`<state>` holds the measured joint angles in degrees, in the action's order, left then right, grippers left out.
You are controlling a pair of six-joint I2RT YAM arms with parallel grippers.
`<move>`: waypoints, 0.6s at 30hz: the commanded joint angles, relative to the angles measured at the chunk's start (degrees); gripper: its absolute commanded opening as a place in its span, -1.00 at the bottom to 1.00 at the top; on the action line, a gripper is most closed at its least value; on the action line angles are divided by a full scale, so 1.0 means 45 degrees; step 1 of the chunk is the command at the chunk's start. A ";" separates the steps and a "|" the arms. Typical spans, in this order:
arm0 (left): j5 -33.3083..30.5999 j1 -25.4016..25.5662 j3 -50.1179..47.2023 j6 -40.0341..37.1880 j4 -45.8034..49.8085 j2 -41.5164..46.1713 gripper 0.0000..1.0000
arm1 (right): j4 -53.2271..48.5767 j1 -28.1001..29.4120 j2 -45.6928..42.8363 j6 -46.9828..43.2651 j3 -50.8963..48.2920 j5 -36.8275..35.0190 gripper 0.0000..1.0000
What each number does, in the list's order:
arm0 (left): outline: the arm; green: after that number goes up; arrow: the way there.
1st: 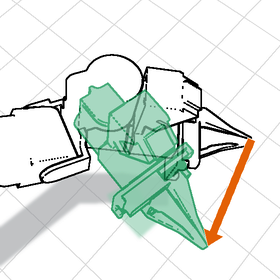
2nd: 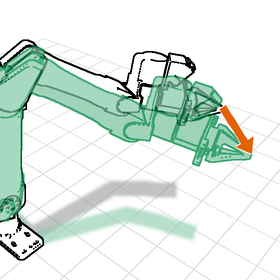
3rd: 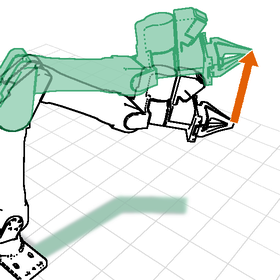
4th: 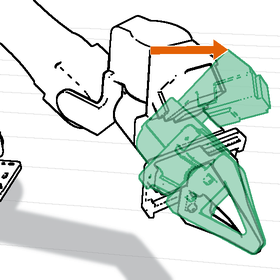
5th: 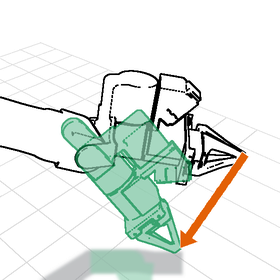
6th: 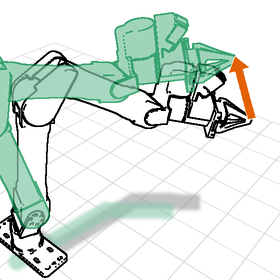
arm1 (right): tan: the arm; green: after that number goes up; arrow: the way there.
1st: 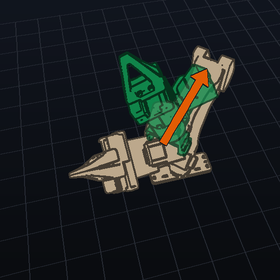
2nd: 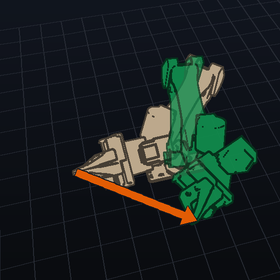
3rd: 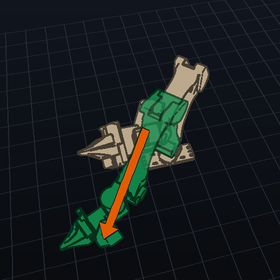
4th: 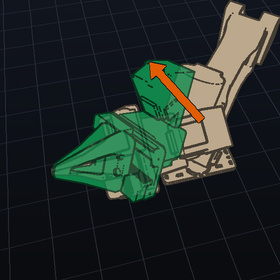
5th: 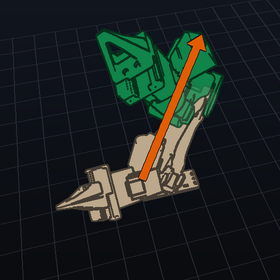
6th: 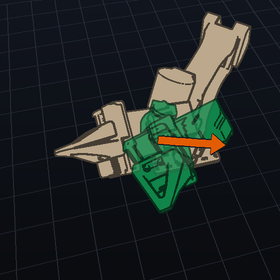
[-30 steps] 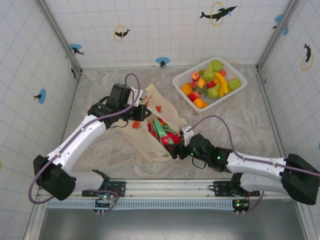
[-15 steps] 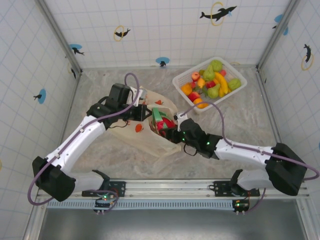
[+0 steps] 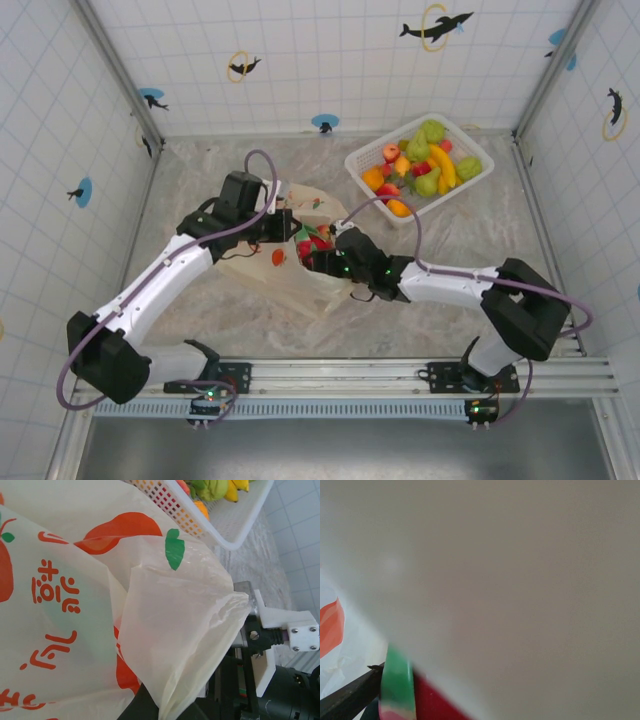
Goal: Place the fake fruits into the plastic bag and tie a complex knot
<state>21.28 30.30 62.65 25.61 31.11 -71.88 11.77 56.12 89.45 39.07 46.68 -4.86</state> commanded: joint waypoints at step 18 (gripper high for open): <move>-0.0731 -0.1519 -0.0935 0.0208 -0.0212 0.0860 -1.00 | 0.0270 0.0205 0.0181 -0.0251 0.1597 0.0225 1.00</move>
<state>17.32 24.38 59.53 26.44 30.76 -69.38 13.13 57.25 93.97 40.29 52.88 -2.68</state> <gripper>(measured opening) 0.055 0.999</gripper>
